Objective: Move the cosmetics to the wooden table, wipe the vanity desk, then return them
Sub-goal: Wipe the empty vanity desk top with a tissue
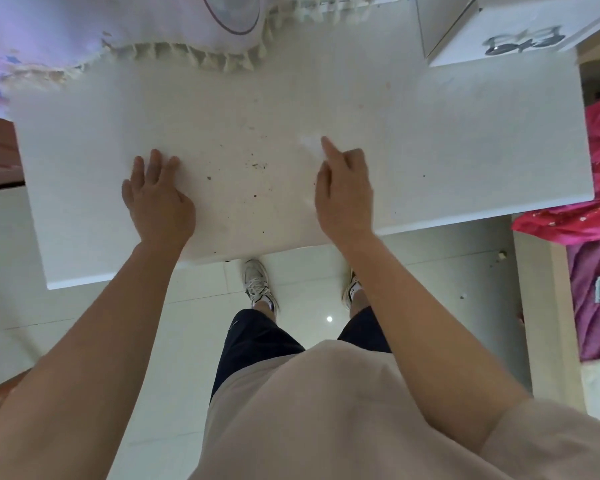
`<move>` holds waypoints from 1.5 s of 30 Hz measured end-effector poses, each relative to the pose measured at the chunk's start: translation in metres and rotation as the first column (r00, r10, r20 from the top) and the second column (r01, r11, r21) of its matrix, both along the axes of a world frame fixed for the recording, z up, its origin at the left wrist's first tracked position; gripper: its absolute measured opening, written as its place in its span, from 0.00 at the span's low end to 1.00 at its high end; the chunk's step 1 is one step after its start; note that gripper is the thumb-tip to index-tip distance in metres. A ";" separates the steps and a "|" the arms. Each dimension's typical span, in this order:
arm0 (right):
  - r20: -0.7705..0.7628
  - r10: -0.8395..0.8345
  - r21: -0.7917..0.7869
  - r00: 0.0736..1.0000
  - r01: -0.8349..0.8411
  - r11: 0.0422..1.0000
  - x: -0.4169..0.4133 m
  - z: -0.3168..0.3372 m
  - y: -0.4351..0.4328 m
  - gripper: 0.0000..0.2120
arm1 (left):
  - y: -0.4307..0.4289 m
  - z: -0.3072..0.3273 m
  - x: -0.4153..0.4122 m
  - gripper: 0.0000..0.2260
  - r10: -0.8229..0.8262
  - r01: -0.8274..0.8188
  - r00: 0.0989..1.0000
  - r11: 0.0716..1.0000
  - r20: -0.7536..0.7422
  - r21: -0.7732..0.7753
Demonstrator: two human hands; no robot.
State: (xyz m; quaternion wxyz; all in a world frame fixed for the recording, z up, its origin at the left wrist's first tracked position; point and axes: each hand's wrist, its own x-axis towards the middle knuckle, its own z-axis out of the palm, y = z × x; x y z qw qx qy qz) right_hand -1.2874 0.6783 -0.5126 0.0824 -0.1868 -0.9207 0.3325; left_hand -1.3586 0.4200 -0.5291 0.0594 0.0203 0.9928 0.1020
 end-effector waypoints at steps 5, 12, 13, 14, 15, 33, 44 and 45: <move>0.218 -0.386 0.322 0.896 0.308 0.895 0.063 -0.023 0.092 0.21 | -0.004 -0.001 0.045 0.29 0.190 -0.190 0.982 0.982 -0.007 -0.007; 0.242 0.109 0.261 0.964 -0.173 0.950 0.066 -0.030 -0.059 0.24 | -0.023 -0.004 0.079 0.27 0.235 -0.235 0.972 0.970 0.012 0.059; 0.236 0.203 0.207 0.950 -0.254 0.945 0.057 -0.026 -0.083 0.24 | -0.025 -0.003 0.079 0.28 0.216 -0.217 0.976 0.975 0.025 0.053; 0.245 0.277 0.111 0.929 -0.311 0.944 0.046 -0.020 -0.101 0.23 | -0.027 -0.001 0.077 0.28 0.203 -0.205 0.979 0.977 0.037 0.053; 0.261 0.319 -0.014 0.911 -0.327 0.945 0.033 -0.013 -0.112 0.22 | -0.030 0.001 0.075 0.28 0.198 -0.201 0.979 0.978 0.042 0.058; 0.301 -0.004 0.269 0.954 -0.081 0.960 -0.021 -0.030 -0.119 0.27 | -0.082 0.016 0.026 0.19 0.175 -0.163 0.983 0.970 -0.055 0.181; 0.018 -0.224 0.002 0.975 0.224 0.975 -0.083 0.004 -0.051 0.22 | -0.120 0.009 -0.038 0.23 0.194 -0.195 0.981 0.975 0.021 0.104; 0.065 -0.316 0.054 0.946 0.313 0.948 -0.086 0.001 -0.028 0.22 | -0.118 0.006 -0.038 0.23 0.183 -0.186 0.982 0.980 0.047 0.074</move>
